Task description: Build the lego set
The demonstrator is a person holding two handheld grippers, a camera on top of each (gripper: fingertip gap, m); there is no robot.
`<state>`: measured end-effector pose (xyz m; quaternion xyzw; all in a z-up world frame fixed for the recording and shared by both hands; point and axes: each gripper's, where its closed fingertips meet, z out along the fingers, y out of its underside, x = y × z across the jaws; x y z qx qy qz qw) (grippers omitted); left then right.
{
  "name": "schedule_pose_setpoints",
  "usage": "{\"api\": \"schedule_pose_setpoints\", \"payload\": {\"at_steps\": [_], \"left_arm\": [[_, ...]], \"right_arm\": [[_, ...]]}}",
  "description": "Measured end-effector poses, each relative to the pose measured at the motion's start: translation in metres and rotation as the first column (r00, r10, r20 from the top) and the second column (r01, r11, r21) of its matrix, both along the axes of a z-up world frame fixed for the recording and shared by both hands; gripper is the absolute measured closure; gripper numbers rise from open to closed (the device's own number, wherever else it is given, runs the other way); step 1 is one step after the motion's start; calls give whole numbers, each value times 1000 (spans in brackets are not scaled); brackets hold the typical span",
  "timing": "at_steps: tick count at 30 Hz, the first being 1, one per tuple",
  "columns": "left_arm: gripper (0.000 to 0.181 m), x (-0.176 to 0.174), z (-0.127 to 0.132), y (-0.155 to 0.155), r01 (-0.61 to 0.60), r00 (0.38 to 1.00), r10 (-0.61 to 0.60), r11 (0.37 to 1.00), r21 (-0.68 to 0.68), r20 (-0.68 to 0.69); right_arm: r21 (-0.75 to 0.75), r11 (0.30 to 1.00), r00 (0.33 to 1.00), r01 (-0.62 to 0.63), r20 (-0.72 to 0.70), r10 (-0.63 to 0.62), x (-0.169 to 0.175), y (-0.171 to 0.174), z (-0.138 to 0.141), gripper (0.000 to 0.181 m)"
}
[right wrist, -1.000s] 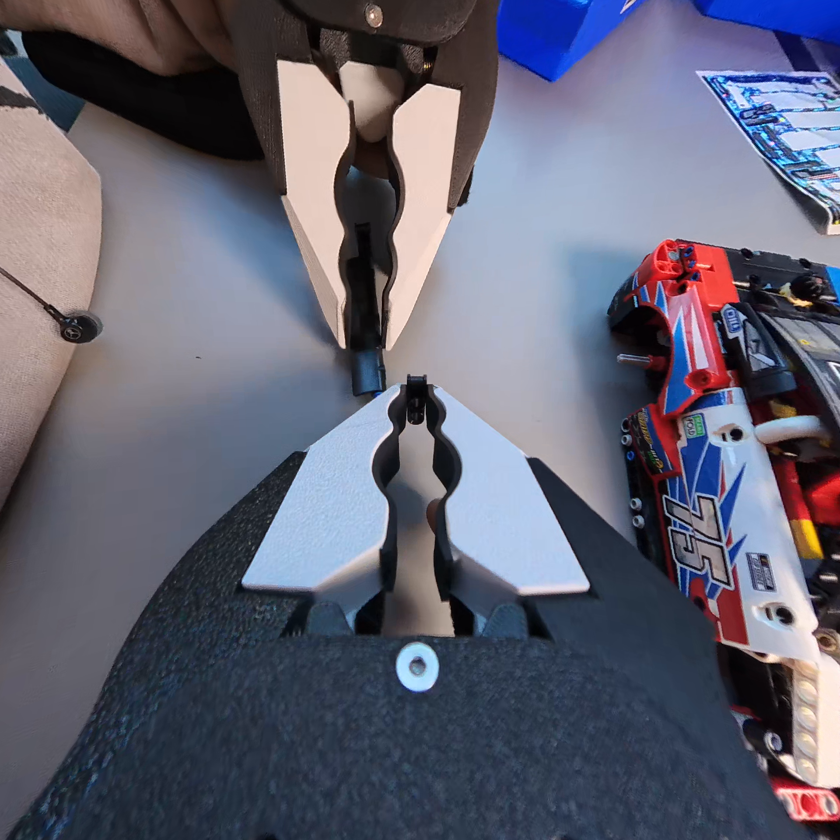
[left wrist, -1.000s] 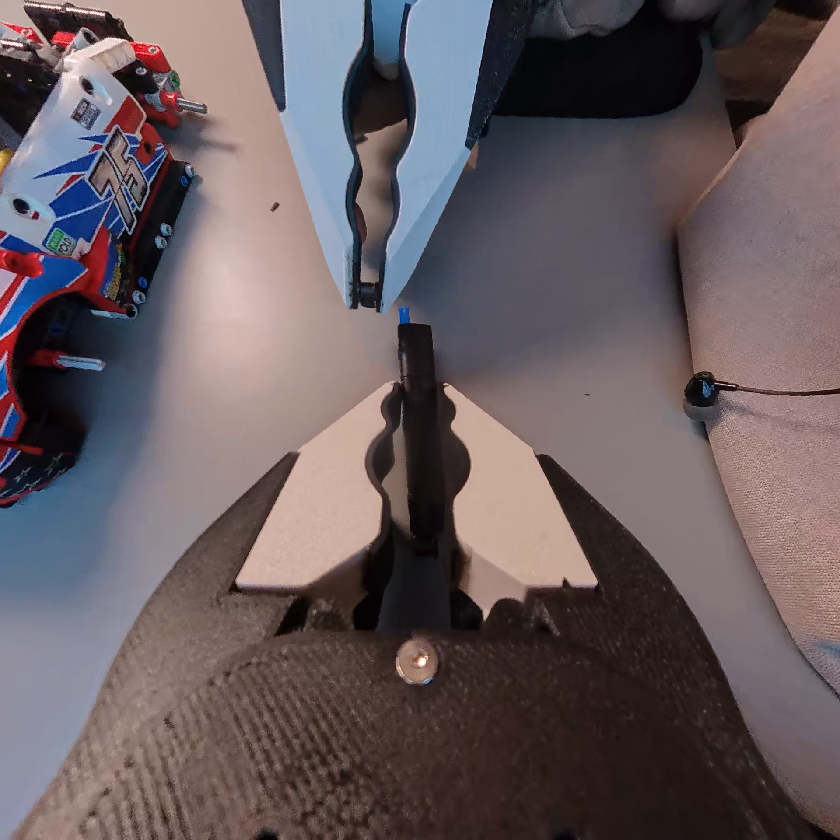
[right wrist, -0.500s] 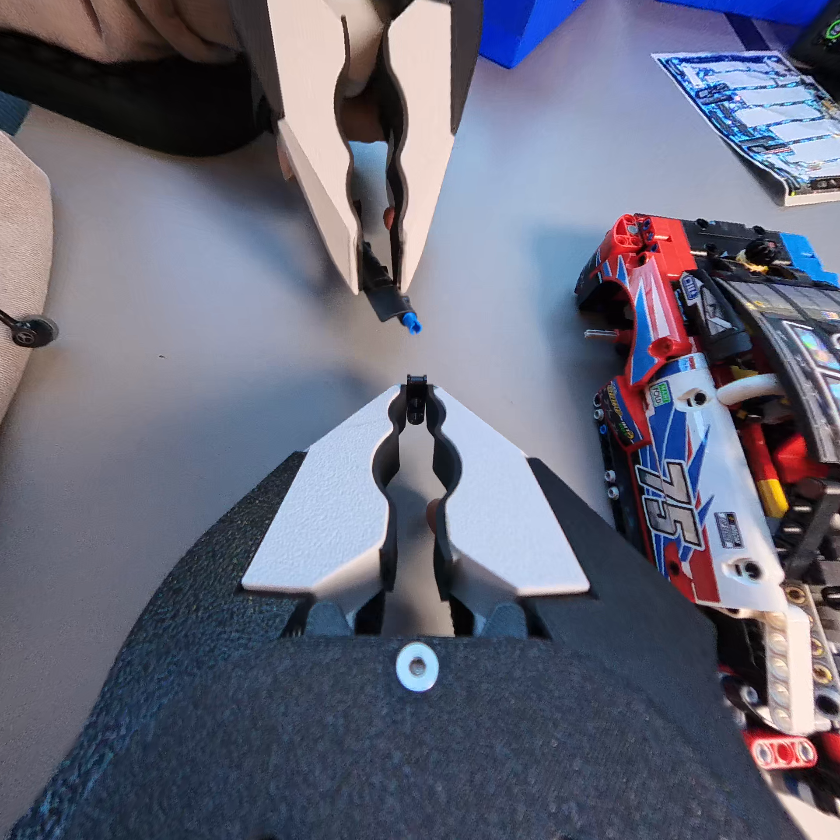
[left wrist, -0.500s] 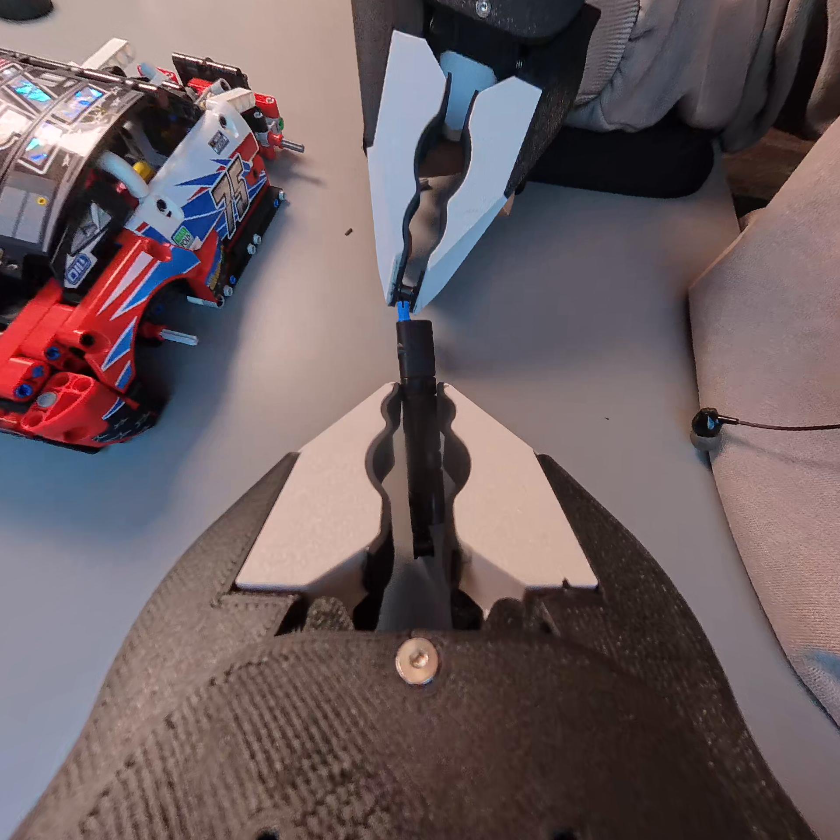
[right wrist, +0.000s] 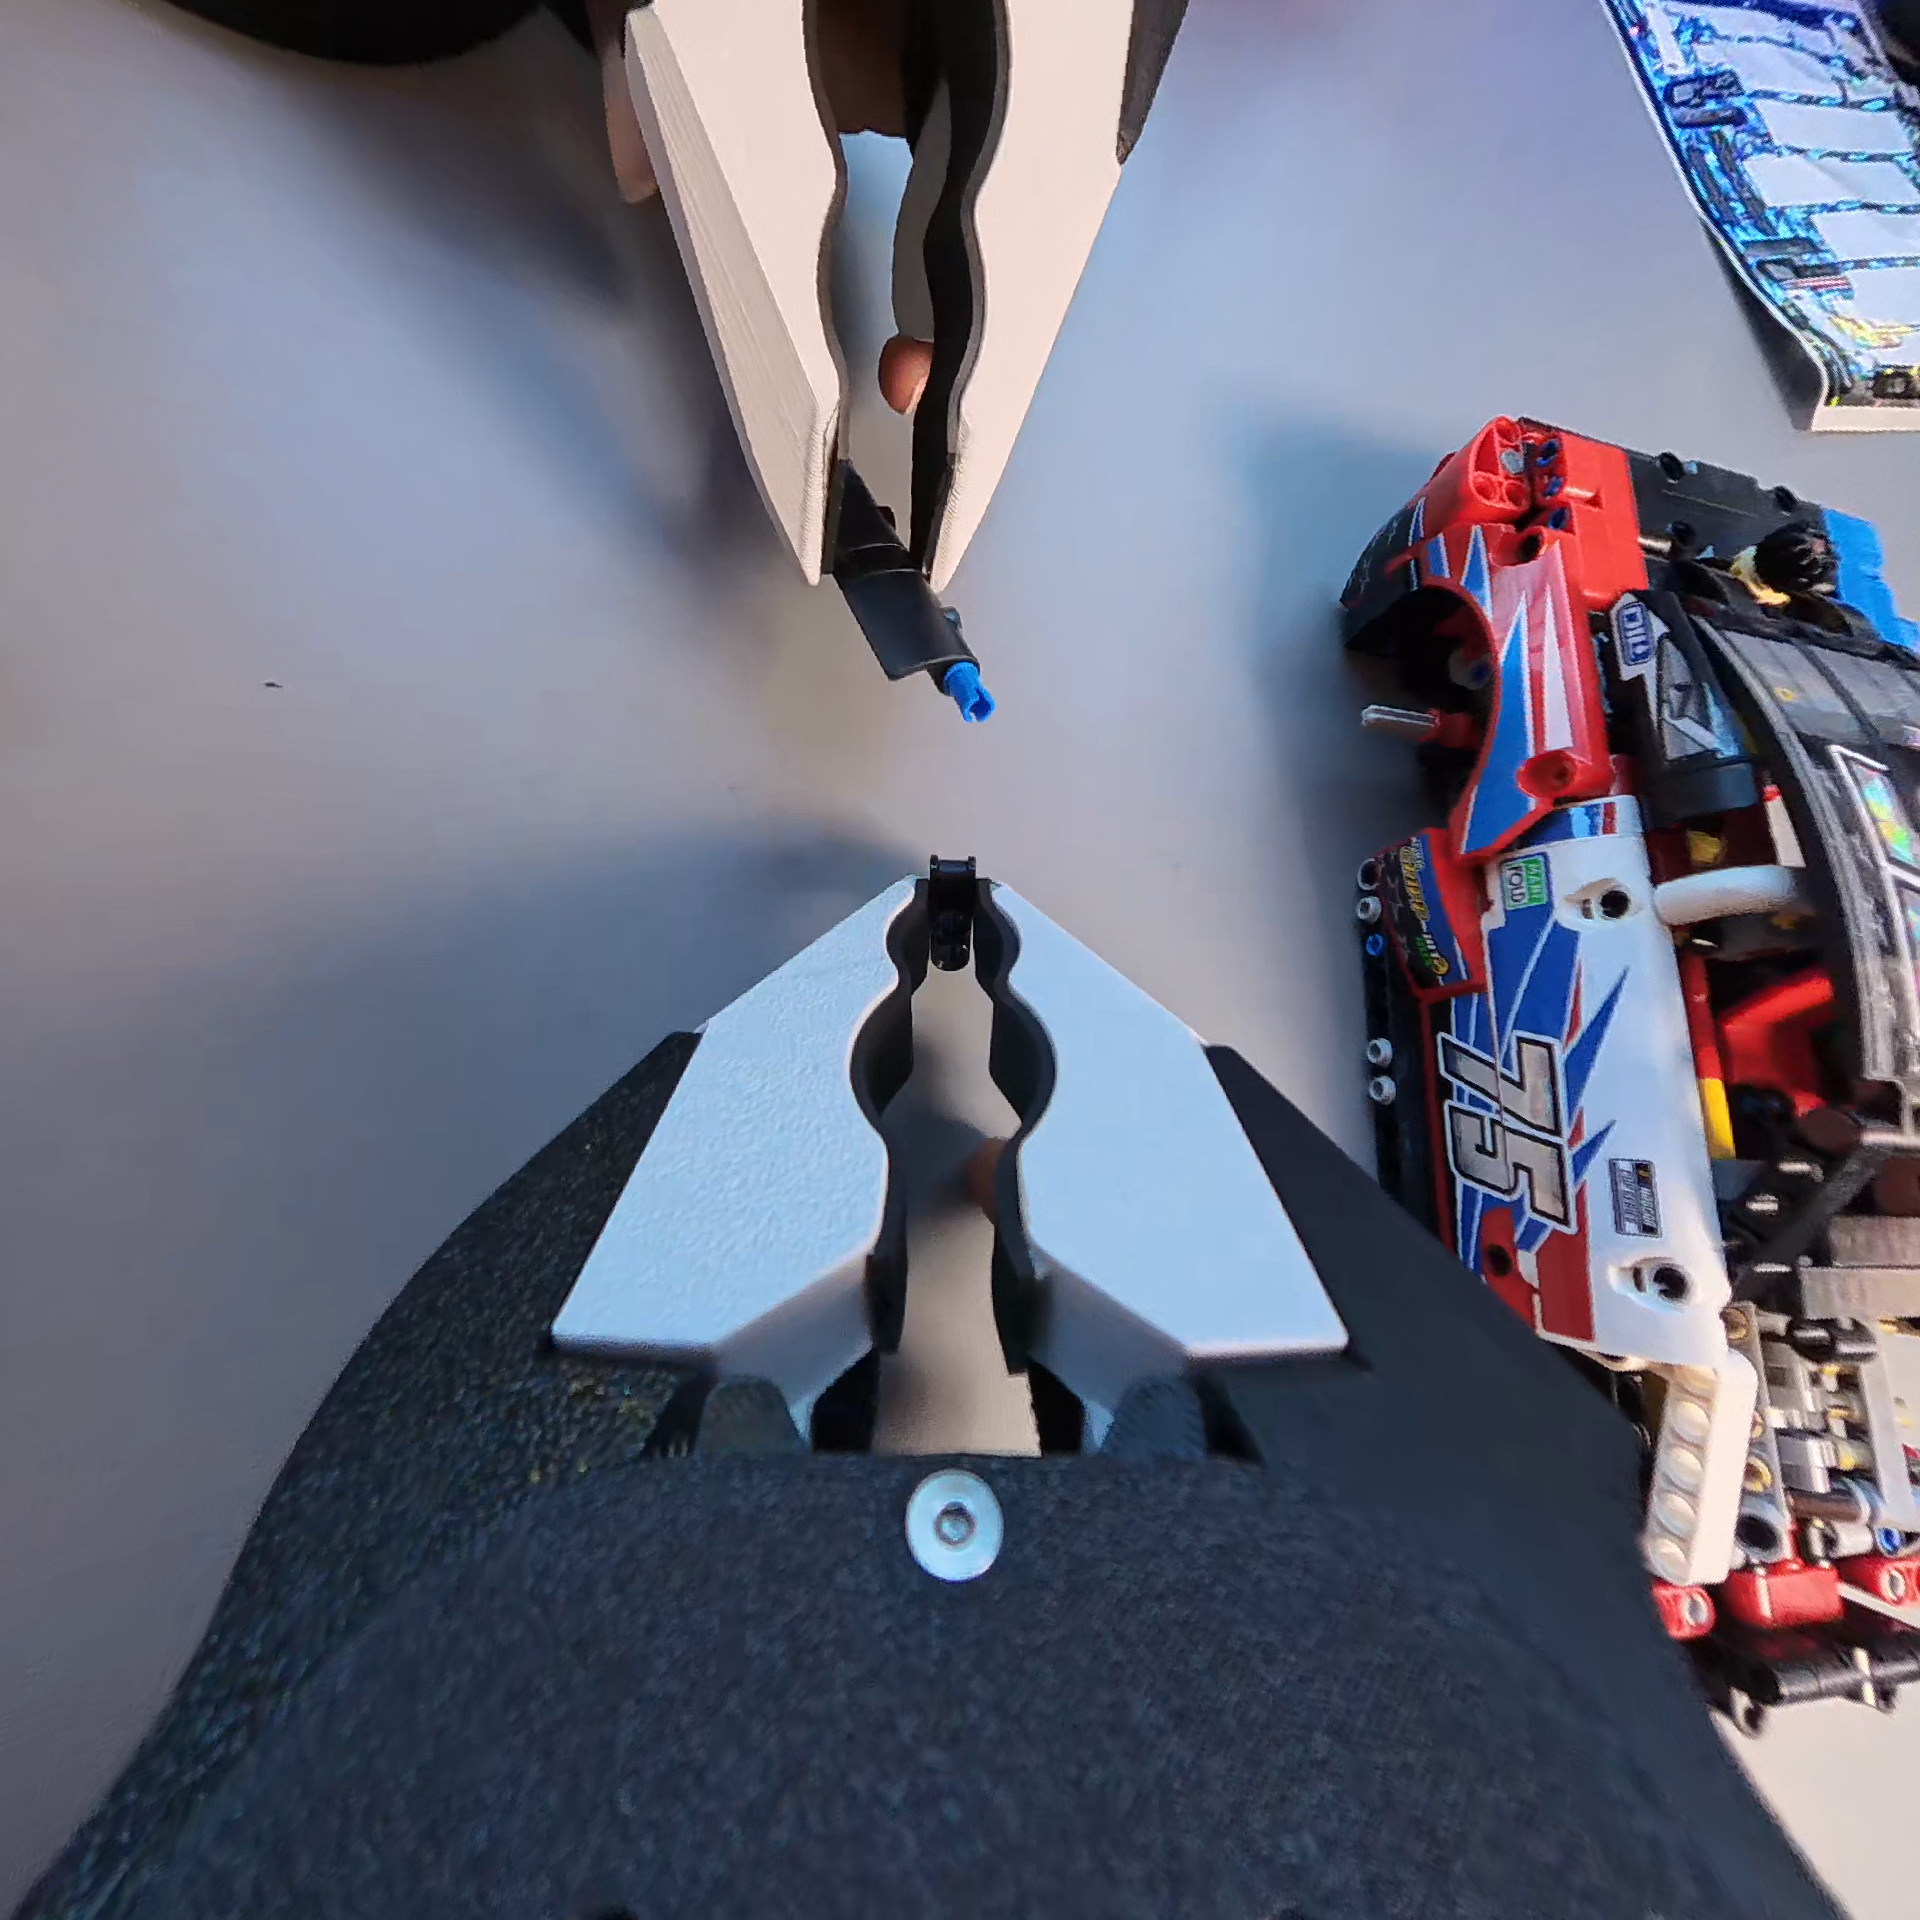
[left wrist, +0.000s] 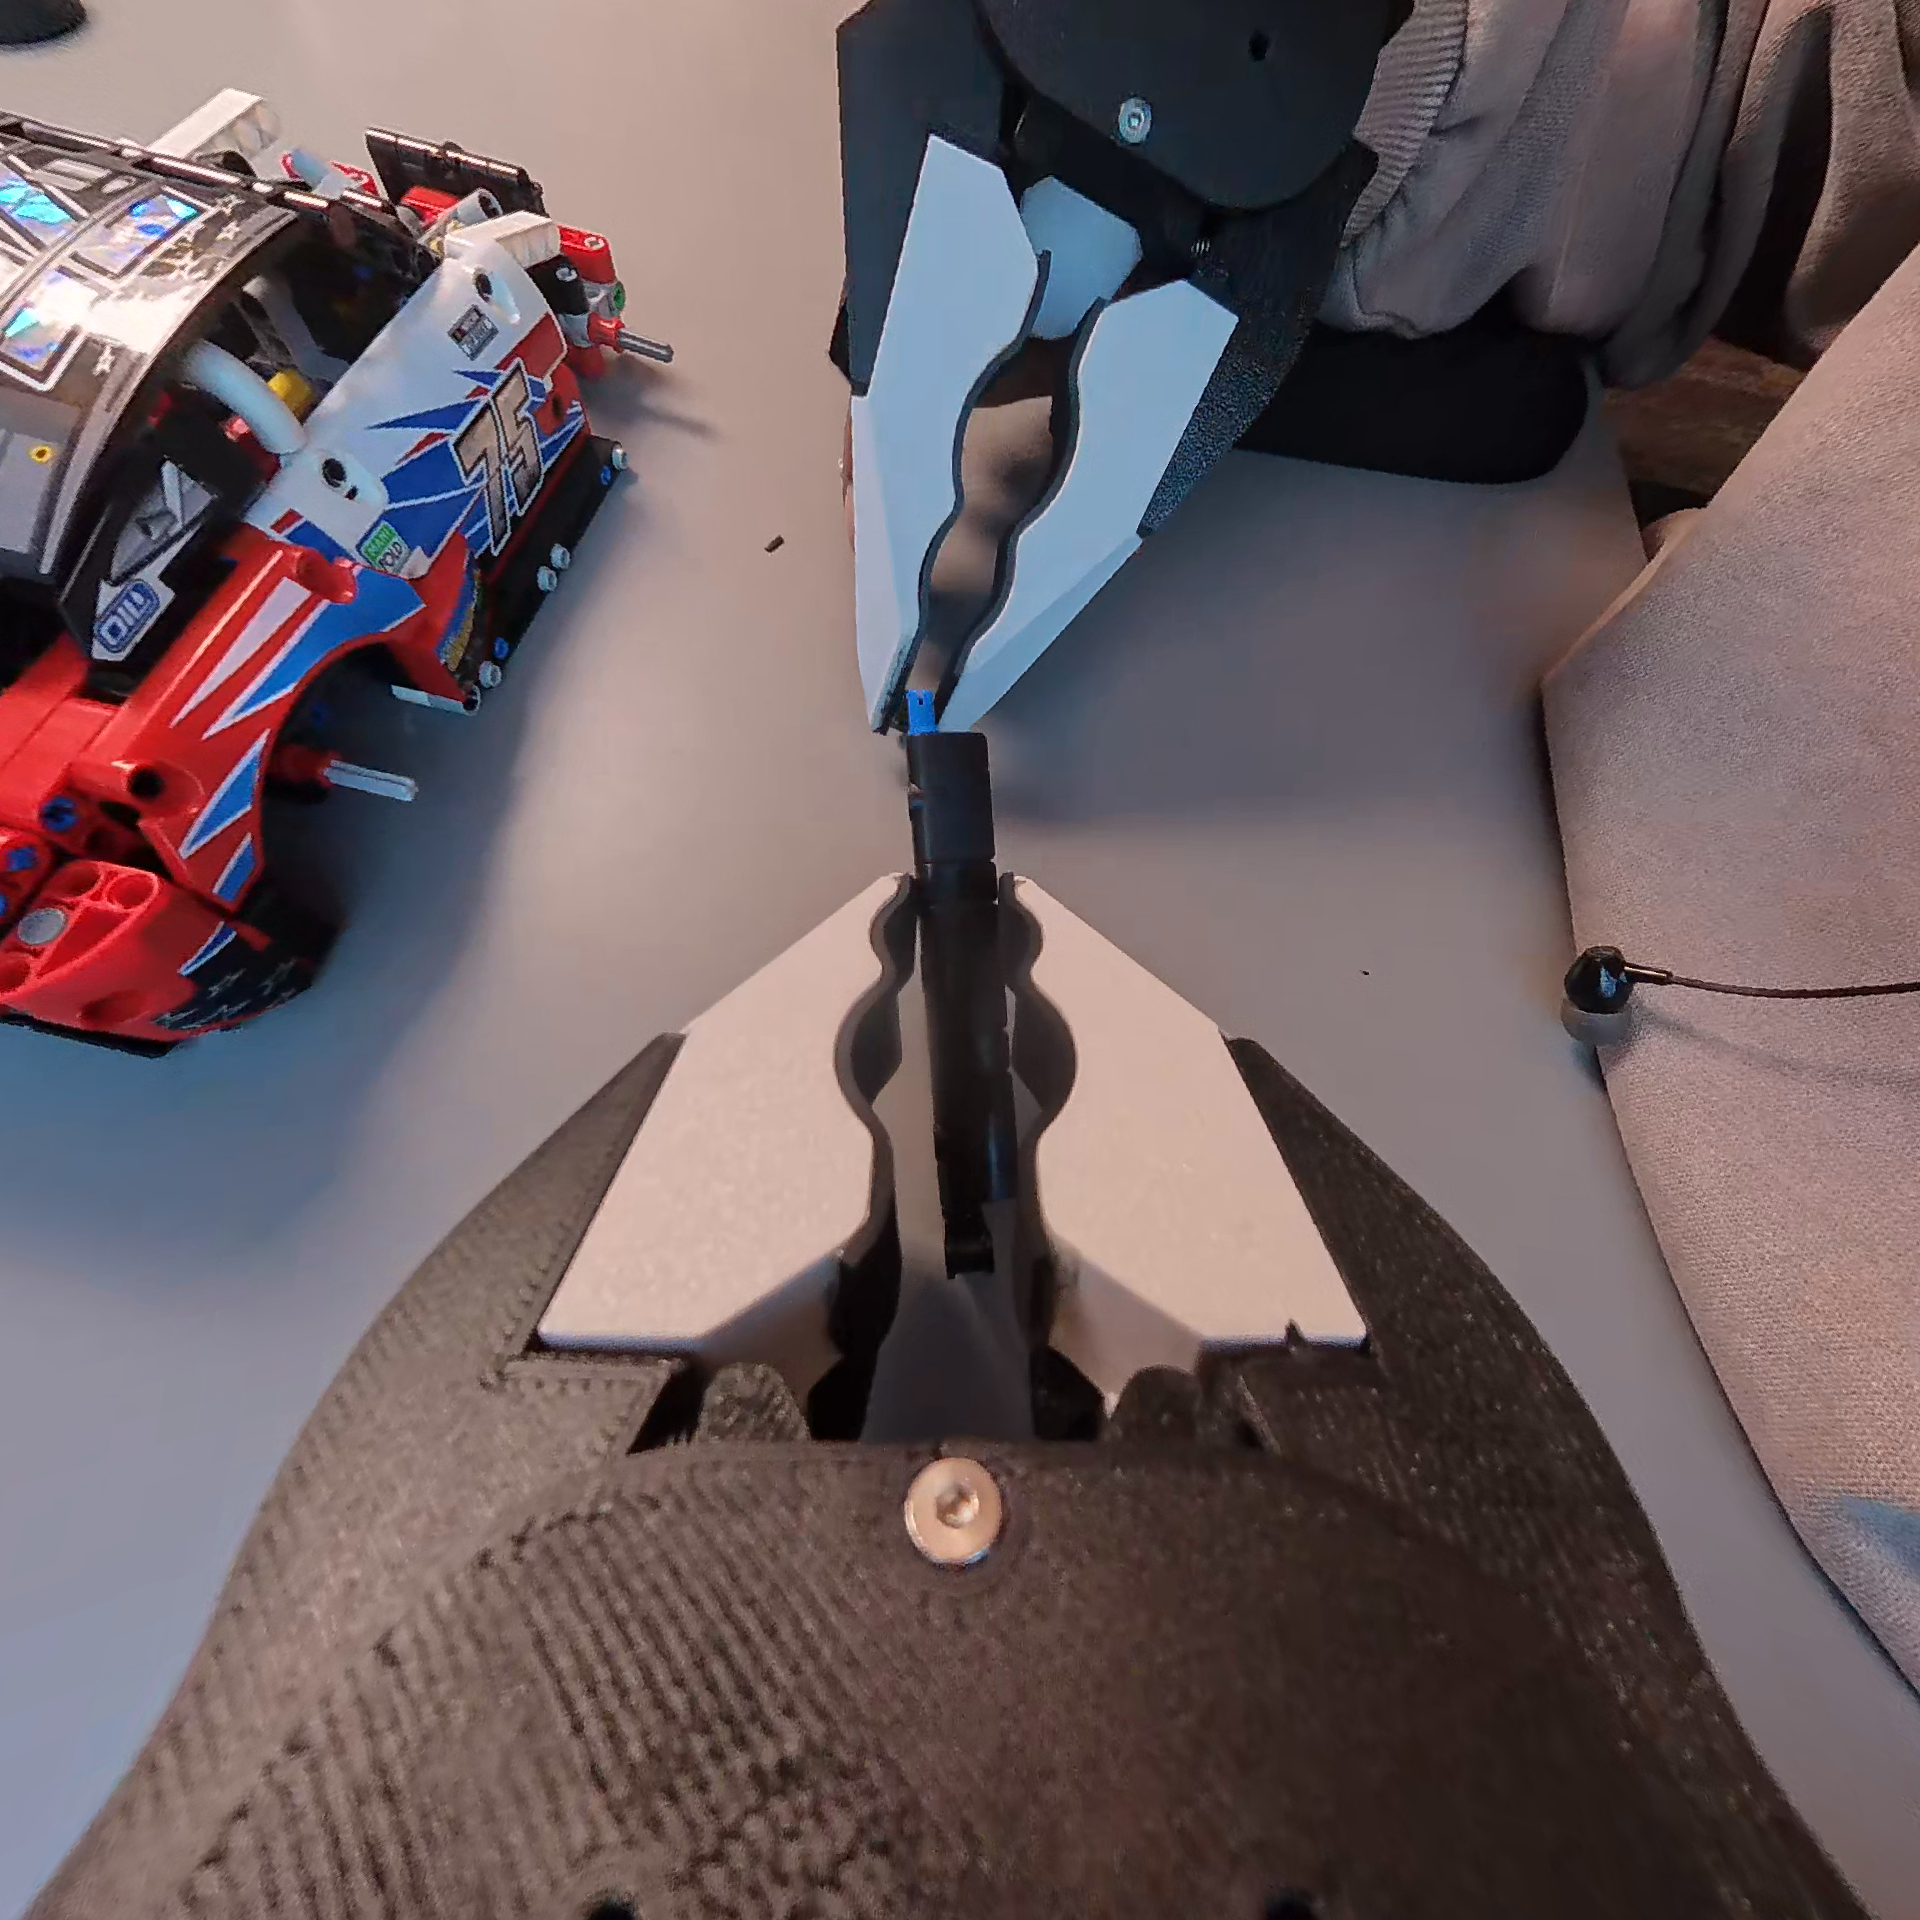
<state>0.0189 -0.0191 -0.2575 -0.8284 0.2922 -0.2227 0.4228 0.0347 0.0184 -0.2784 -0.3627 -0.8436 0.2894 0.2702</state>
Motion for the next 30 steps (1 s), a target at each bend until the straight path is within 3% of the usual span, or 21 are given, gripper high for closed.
{"api": "schedule_pose_setpoints", "payload": {"at_steps": [18, 26, 30], "left_arm": [[168, 6, -6, -2, 28, 999, -28, 1000, -6, -18], [168, 9, -11, -4, 37, 999, -38, 999, -35, -28], [168, 12, -11, -6, 58, 998, -59, 998, -32, -14]], "right_arm": [[11, 999, 999, 37, 24, -37, 0, 4, -2, 176], [-68, 997, 999, 40, -11, -40, -4, 3, 6, 176], [-156, 987, 995, -37, -97, 22, -4, -6, 23, 176]]}}
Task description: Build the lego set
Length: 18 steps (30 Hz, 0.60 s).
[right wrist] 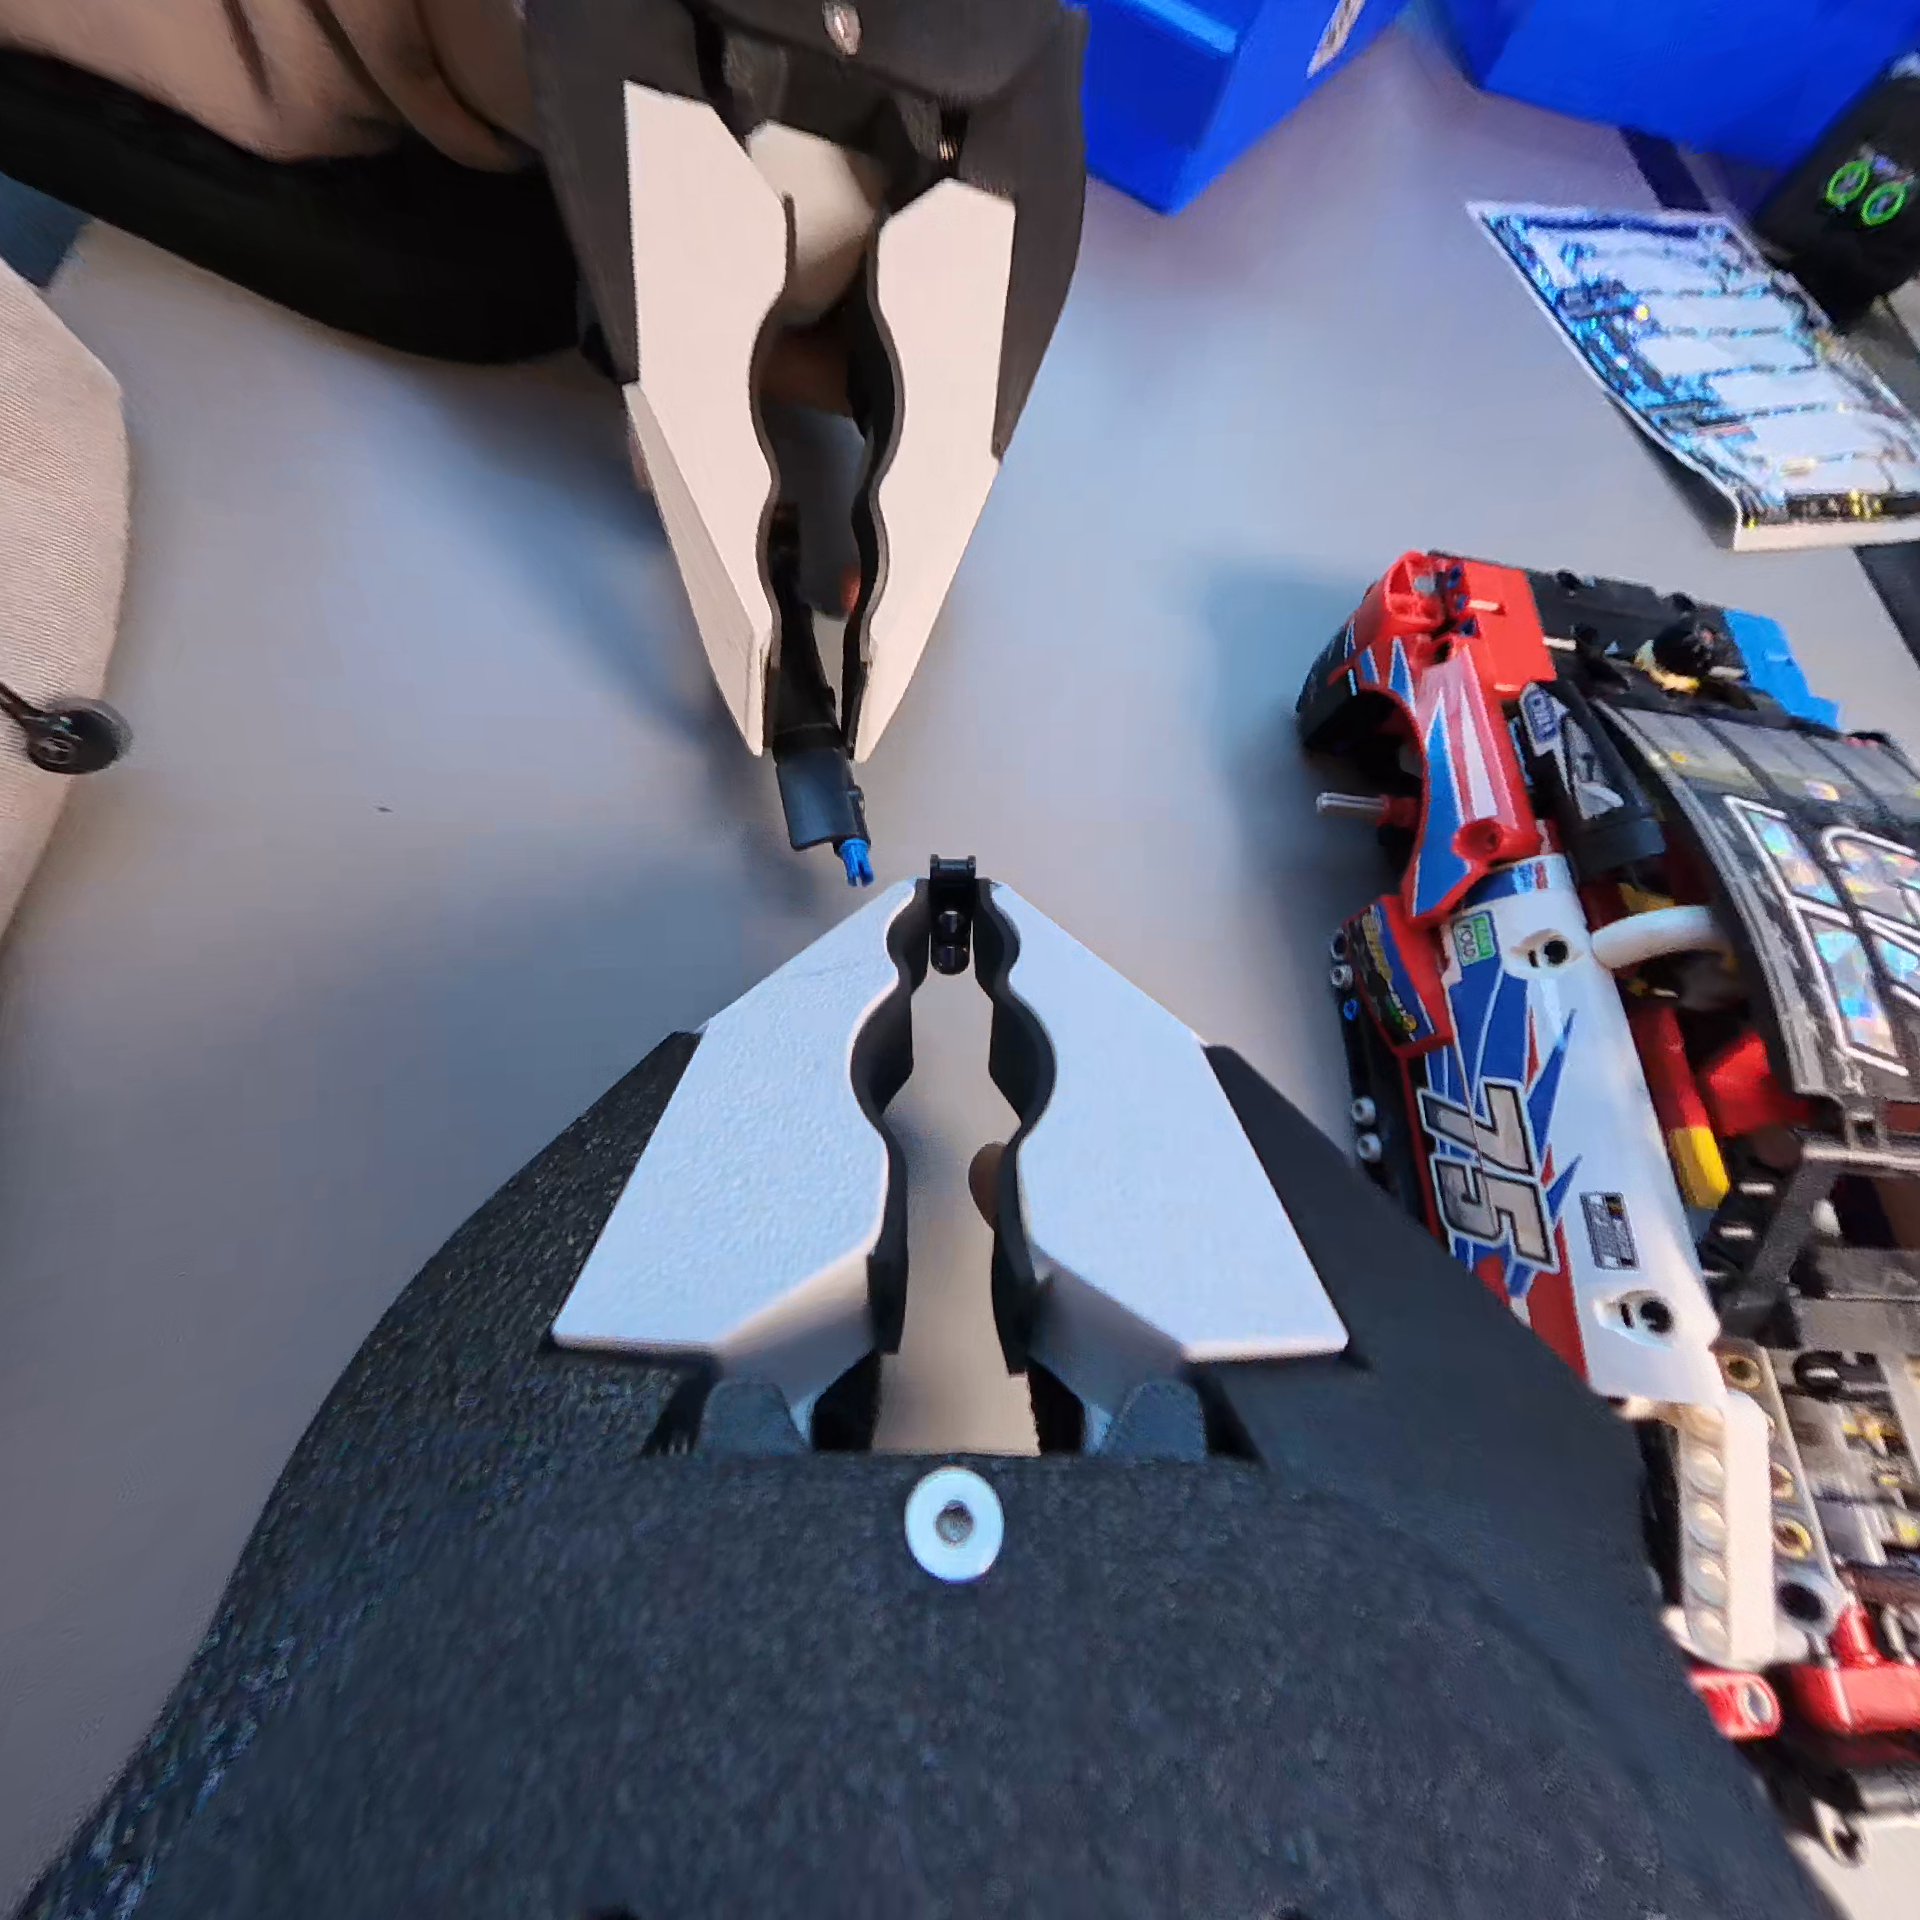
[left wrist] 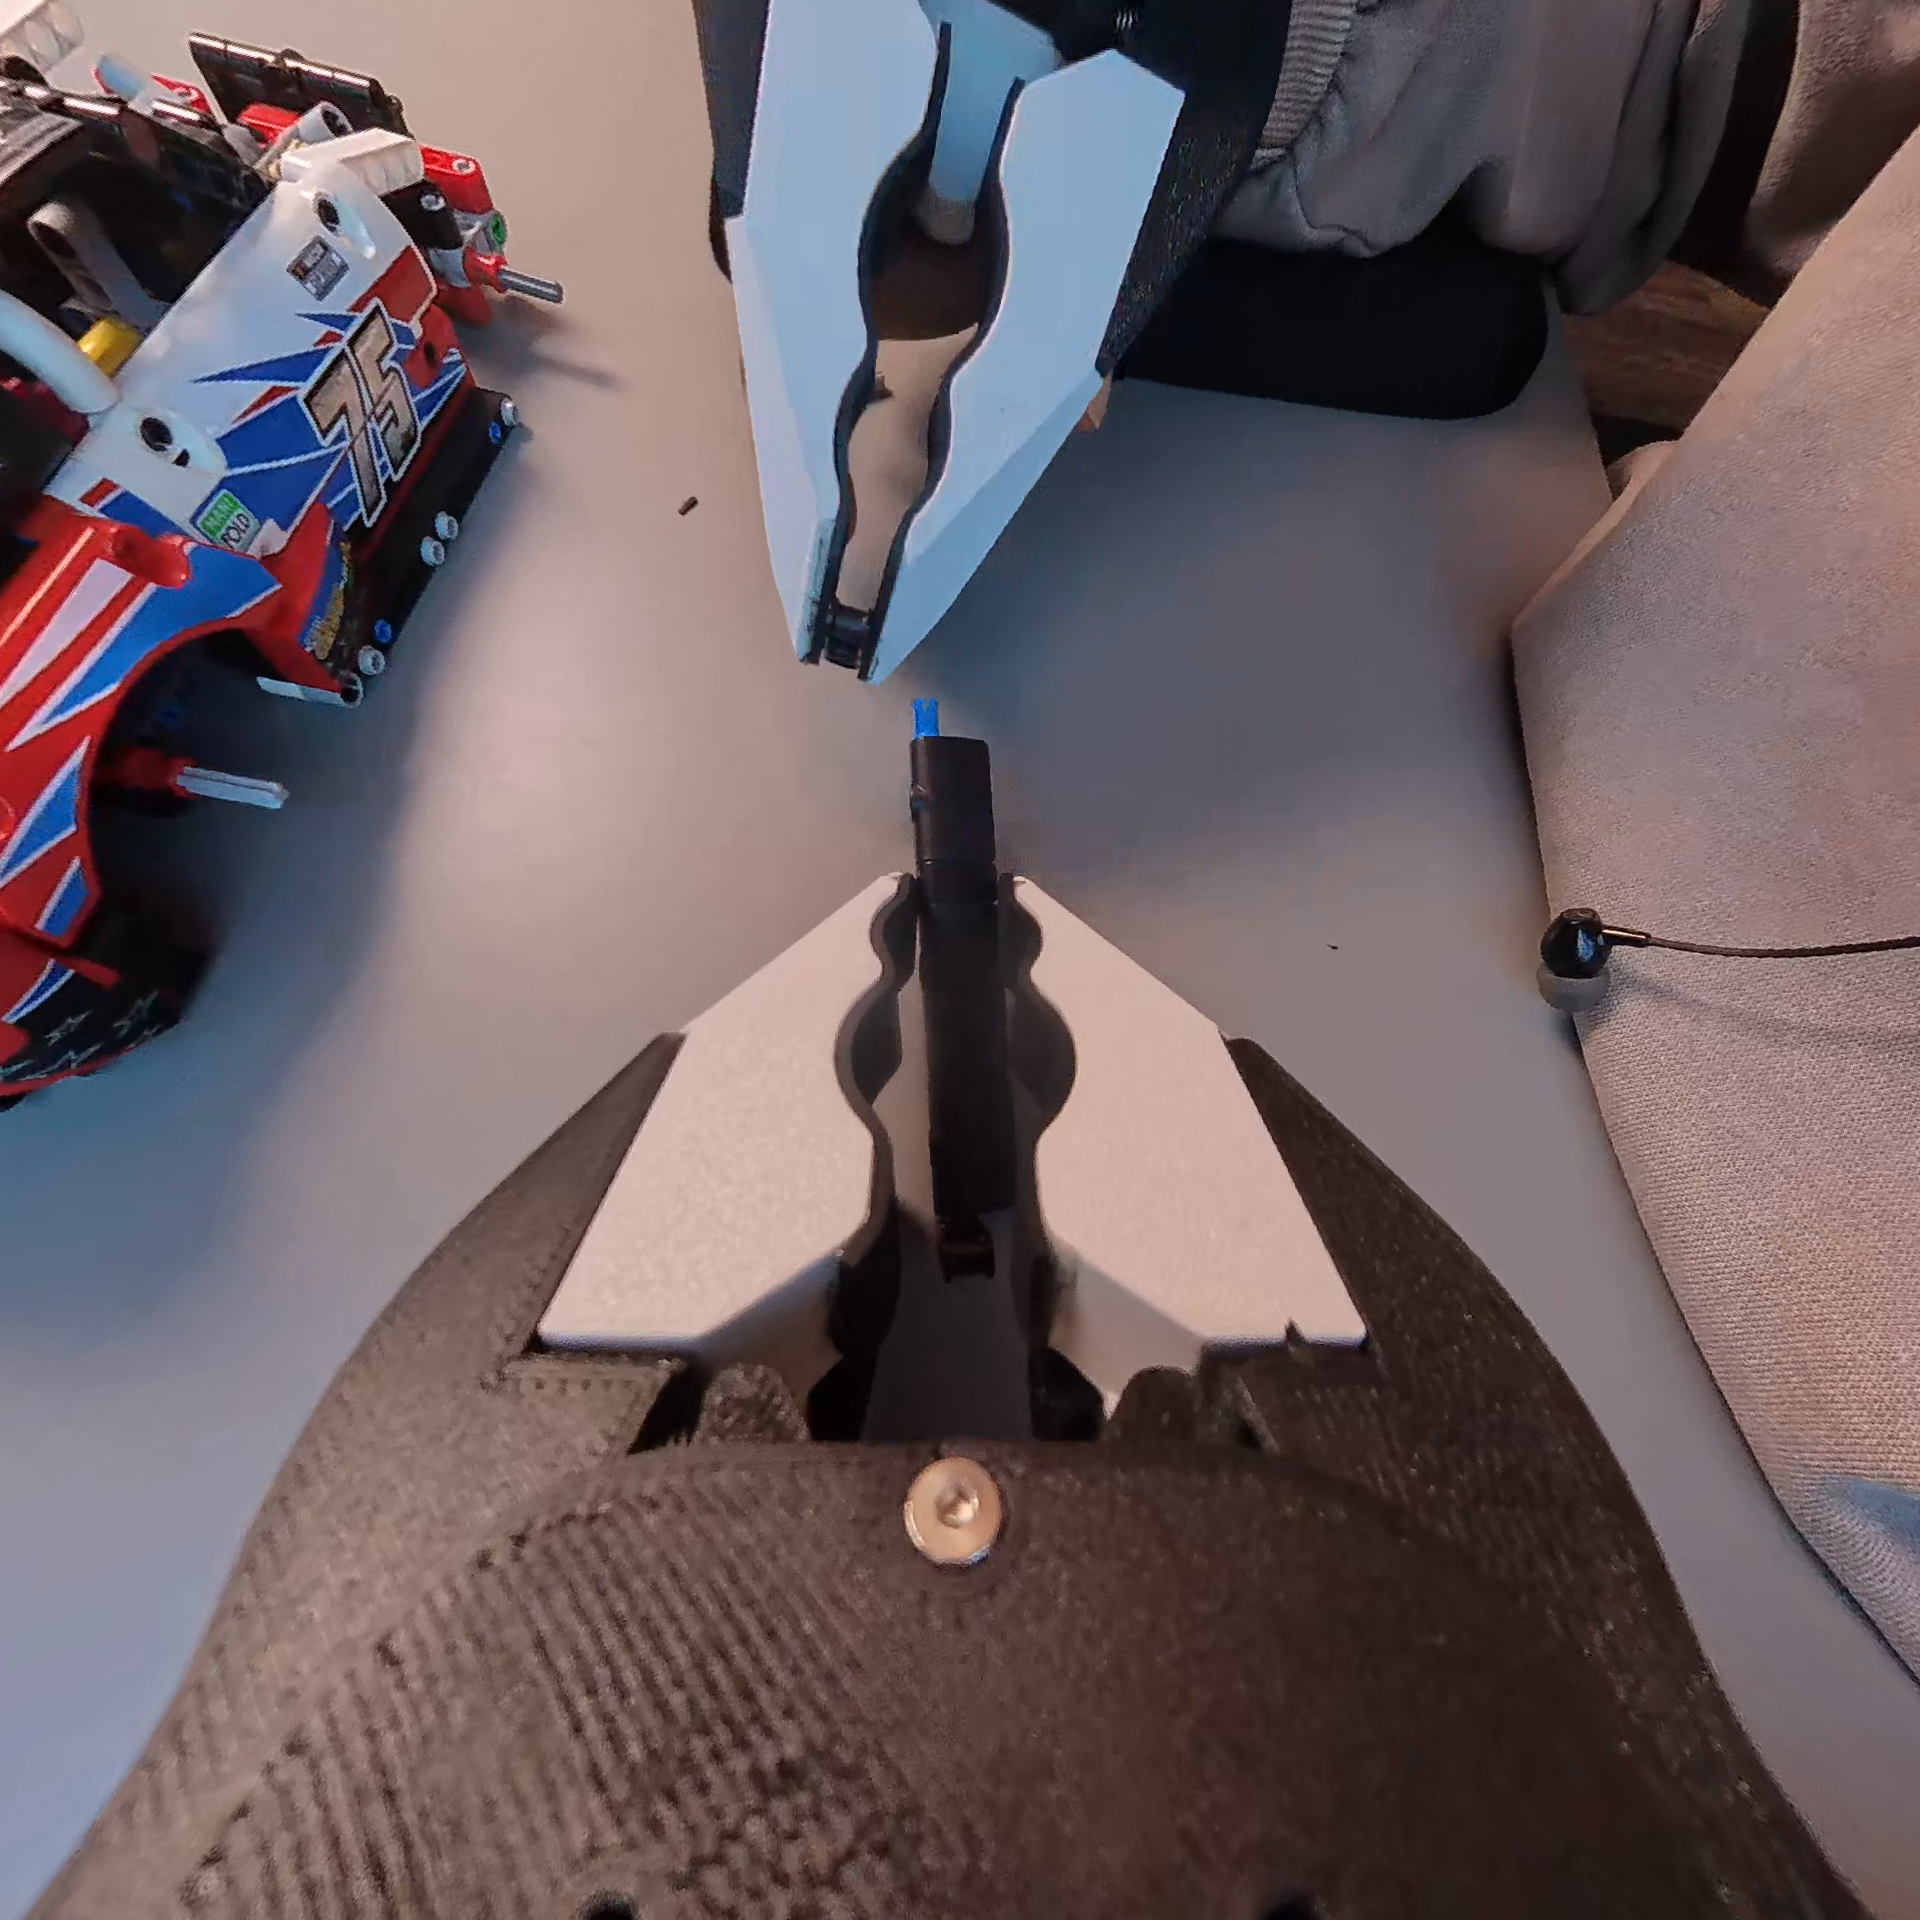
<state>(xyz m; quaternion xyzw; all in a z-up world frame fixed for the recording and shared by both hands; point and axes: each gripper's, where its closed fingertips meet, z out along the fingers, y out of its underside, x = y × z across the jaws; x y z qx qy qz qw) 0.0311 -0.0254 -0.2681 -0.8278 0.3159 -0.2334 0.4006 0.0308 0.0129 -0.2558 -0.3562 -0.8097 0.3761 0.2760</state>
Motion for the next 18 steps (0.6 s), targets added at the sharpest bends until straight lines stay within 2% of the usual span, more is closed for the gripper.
{"api": "schedule_pose_setpoints", "payload": {"at_steps": [5, 10, 18], "left_arm": [[168, 7, 1, -2, 32, 999, -33, 999, 6, 16], [168, 9, 8, -1, 26, 998, -27, 999, 27, 50], [169, 7, 25, 3, 2, 990, -13, 998, 70, 143]], "right_arm": [[-65, 994, 993, -86, -85, 81, 4, -7, 12, 176], [-118, 985, 985, -122, -134, 106, 7, -7, 19, 176], [-280, 935, 968, -216, -189, 167, 16, -17, 38, 176]]}}
